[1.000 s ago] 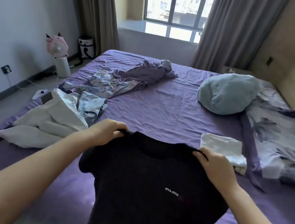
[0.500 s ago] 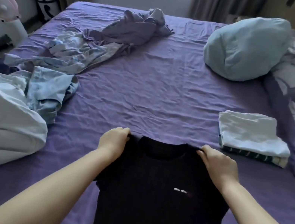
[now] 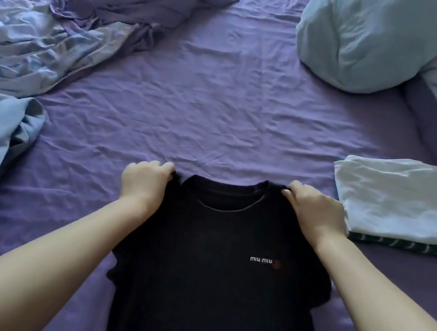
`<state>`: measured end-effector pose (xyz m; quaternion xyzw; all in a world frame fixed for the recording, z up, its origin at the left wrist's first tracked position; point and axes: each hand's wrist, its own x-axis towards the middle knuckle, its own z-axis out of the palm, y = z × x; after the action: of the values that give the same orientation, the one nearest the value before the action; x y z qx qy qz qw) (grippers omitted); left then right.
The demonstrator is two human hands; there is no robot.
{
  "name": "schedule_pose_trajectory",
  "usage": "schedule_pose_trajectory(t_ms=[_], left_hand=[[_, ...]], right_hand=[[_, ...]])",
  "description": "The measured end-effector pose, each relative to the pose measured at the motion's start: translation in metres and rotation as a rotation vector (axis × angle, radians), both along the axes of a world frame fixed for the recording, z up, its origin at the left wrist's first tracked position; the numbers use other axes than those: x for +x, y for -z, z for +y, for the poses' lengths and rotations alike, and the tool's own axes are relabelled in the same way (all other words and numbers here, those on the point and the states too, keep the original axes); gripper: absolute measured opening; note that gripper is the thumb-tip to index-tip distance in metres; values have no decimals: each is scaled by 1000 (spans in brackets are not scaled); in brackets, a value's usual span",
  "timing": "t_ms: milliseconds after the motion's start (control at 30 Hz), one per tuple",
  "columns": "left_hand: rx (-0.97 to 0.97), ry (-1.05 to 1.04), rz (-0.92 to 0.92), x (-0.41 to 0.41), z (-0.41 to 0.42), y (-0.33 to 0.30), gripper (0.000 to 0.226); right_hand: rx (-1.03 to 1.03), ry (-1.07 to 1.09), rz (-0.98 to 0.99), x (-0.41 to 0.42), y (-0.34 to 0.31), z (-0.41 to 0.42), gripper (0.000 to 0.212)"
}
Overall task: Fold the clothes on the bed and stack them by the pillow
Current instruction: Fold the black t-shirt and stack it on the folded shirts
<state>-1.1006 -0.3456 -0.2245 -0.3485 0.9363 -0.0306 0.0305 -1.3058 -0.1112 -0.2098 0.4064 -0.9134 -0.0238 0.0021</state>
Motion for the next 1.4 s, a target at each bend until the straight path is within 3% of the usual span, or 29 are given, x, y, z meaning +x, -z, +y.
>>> schedule_pose_trajectory(t_ms=[333, 467, 600, 733, 867, 1000, 1233, 1400], left_hand=[[37, -35, -140, -7, -16, 44, 39], [-2, 33, -61, -8, 7, 50, 55], [39, 300, 50, -12, 63, 52, 47], [265, 545, -58, -27, 130, 63, 51], [334, 455, -112, -62, 157, 61, 66], [328, 411, -238, -97, 155, 60, 69], [342, 229, -312, -147, 169, 58, 73], [315, 149, -379, -157, 178, 53, 72]], right_hand=[[97, 12, -99, -3, 48, -10, 51], [104, -58, -152, 5, 54, 2, 68], [136, -71, -145, 6, 46, 9, 79], [208, -107, -111, 2, 45, 14, 70], [264, -176, -150, -18, 54, 9, 65], [223, -130, -192, -48, 47, 10, 42], [162, -142, -426, -73, 42, 54, 52], [-134, -87, -780, -64, 51, 75, 61]])
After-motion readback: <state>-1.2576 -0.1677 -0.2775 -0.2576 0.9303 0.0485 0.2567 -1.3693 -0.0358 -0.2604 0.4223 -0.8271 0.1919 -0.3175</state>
